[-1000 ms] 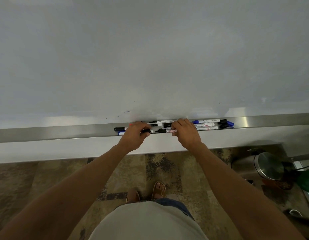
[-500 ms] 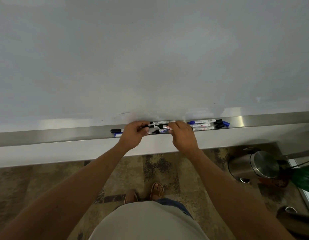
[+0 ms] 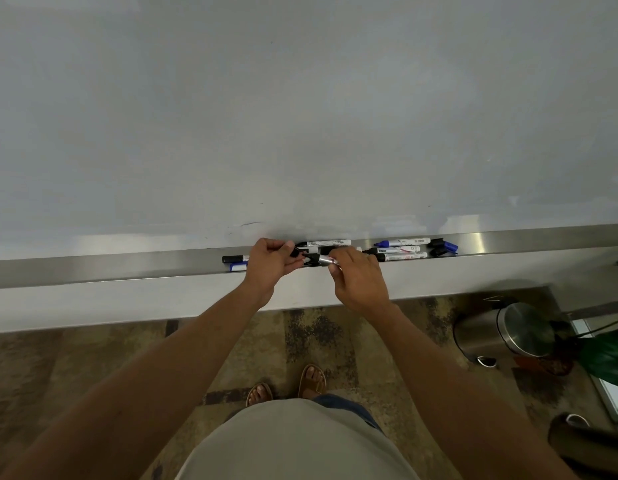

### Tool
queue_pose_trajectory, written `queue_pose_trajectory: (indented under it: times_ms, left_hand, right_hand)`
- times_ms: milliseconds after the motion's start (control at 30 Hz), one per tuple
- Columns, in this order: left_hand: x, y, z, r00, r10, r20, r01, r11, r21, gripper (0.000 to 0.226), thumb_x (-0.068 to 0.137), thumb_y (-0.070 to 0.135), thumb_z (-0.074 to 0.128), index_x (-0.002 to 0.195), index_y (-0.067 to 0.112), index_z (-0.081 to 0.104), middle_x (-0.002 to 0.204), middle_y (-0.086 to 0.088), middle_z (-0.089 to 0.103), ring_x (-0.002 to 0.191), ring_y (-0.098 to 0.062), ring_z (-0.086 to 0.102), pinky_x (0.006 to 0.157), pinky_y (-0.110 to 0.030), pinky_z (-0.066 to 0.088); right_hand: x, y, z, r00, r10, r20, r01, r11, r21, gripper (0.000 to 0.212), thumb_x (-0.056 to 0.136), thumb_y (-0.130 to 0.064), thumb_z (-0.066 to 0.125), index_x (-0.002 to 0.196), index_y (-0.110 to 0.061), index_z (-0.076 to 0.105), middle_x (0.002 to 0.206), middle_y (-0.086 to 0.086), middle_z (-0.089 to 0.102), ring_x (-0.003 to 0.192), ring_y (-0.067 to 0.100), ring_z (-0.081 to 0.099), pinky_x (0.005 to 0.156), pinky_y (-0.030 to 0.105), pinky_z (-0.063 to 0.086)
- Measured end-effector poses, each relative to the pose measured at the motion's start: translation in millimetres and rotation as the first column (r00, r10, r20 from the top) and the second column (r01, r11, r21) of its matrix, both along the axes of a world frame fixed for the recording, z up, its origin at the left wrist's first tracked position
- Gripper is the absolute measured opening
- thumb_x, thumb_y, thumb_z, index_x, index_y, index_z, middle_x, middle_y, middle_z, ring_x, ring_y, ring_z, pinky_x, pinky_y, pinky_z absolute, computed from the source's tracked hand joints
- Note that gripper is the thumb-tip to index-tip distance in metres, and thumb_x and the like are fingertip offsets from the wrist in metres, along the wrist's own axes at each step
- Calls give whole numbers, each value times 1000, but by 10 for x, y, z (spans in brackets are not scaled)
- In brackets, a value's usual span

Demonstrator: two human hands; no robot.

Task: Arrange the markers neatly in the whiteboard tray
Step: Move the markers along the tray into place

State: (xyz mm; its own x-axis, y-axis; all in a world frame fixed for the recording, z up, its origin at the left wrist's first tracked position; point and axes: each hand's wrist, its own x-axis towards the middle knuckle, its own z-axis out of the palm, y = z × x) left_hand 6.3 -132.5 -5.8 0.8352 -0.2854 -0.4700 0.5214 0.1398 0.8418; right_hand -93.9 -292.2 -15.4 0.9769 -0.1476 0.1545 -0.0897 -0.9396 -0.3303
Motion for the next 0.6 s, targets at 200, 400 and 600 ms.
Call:
queue_pose_trajectory:
  times_ms: [200,400,600]
  left_hand:
    - [-26,-13,3,1000,0,23,-1,999,37,16,91,12,61,94,6,47,99,-23,63,85,-29,71,71,-28,59]
    - [-31,28,-7,997,-34,69,29,997,76,16,89,11,65,89,3,50,92,-20,64,77,-24,72,70,-28,59]
    - [-71,85,-21,991,-117,67,110,989,98,17,84,9,71,81,2,55,84,-16,69,77,-26,73,64,-27,58]
  right_hand:
    - [34,108,44,1000,-18,-10,18,1000,-18,25,98,-24,45,112,-9,60,101,10,65,90,30,59,77,43,44]
    - [43,136,36,999,-17,-29,17,1000,-19,26,98,-26,44,112,-10,59,101,9,64,91,31,58,77,44,44]
    - [7,205,6,994,-64,-86,65,998,4,46,93,-54,42,112,-17,58,102,6,66,94,29,60,83,43,40]
